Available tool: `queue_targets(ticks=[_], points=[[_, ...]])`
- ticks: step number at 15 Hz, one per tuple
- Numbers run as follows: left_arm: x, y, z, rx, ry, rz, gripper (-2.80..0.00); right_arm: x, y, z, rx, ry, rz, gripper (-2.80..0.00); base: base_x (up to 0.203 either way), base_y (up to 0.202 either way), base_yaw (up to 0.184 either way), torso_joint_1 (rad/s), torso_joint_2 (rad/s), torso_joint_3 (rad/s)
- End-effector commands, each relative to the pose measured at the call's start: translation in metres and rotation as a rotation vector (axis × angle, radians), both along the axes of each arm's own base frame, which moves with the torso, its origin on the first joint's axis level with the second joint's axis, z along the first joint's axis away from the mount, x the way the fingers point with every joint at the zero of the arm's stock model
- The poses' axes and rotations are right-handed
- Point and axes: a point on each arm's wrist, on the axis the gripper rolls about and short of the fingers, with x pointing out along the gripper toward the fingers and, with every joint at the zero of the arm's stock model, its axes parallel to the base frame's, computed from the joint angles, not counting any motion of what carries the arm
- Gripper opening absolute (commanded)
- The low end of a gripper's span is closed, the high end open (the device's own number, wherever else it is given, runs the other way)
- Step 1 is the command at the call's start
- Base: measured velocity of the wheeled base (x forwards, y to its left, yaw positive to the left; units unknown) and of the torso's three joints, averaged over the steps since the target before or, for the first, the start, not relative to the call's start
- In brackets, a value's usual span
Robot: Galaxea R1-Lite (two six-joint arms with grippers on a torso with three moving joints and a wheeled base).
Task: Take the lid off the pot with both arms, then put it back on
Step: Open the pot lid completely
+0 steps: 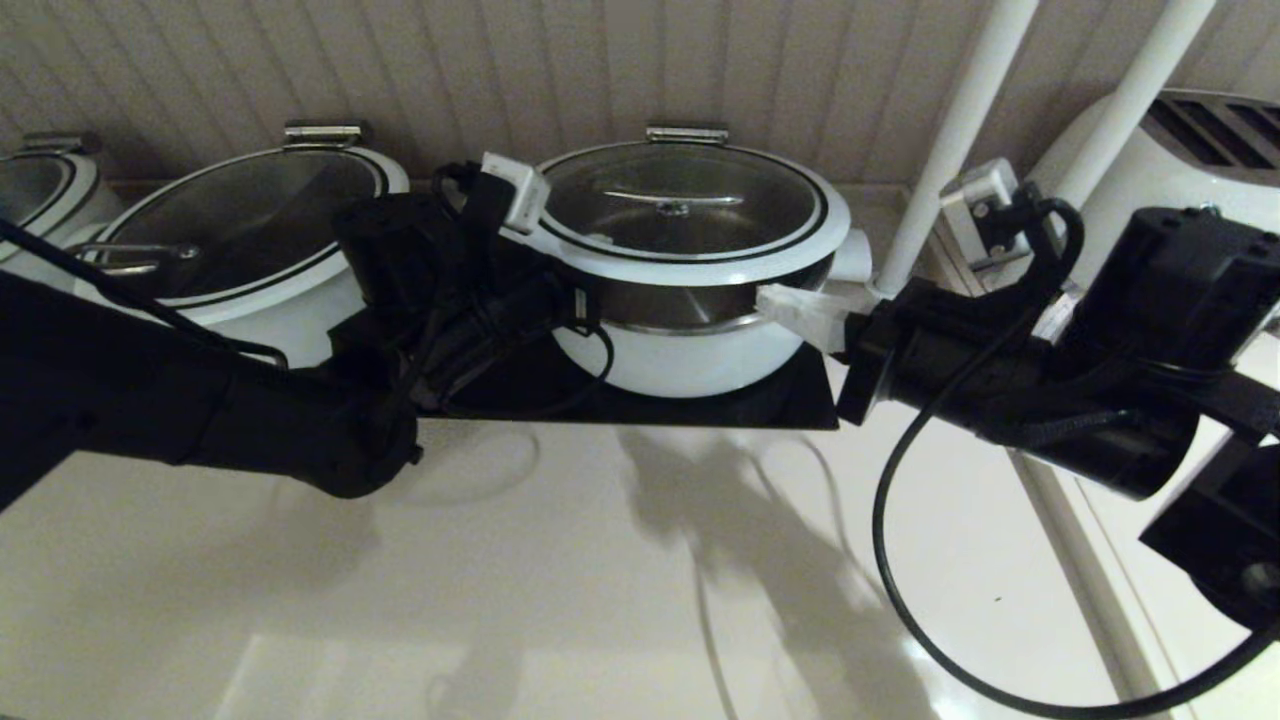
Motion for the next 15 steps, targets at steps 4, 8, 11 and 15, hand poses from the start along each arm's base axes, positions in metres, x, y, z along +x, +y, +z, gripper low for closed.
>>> queue_targets(ticks=[4,8,11,15], points=[[0.005,-0.002,0.006,-0.012,-0.025,0.0,-2.8,-0.004,-0.003,-0.014,-0.023,0.039,0.002,-2.8,0.0,0.0,0.0,0.0,0.0,0.0],[0.007,0.0,0.004,-0.01,-0.021,0.008,-2.8,-0.004,-0.003,-0.026,-0.044,0.082,-0.001,-2.8,0.0,0.0,0.0,0.0,0.0,0.0],[0.009,0.002,0.004,-0.011,-0.022,0.013,-2.8,0.003,0.001,-0.031,-0.041,0.076,-0.004,-2.8,0.0,0.0,0.0,0.0,0.0,0.0],[0.01,0.004,0.004,-0.012,-0.022,0.02,-2.8,0.02,0.0,-0.035,-0.023,0.045,-0.041,-2.8,0.0,0.0,0.0,0.0,0.0,0.0]])
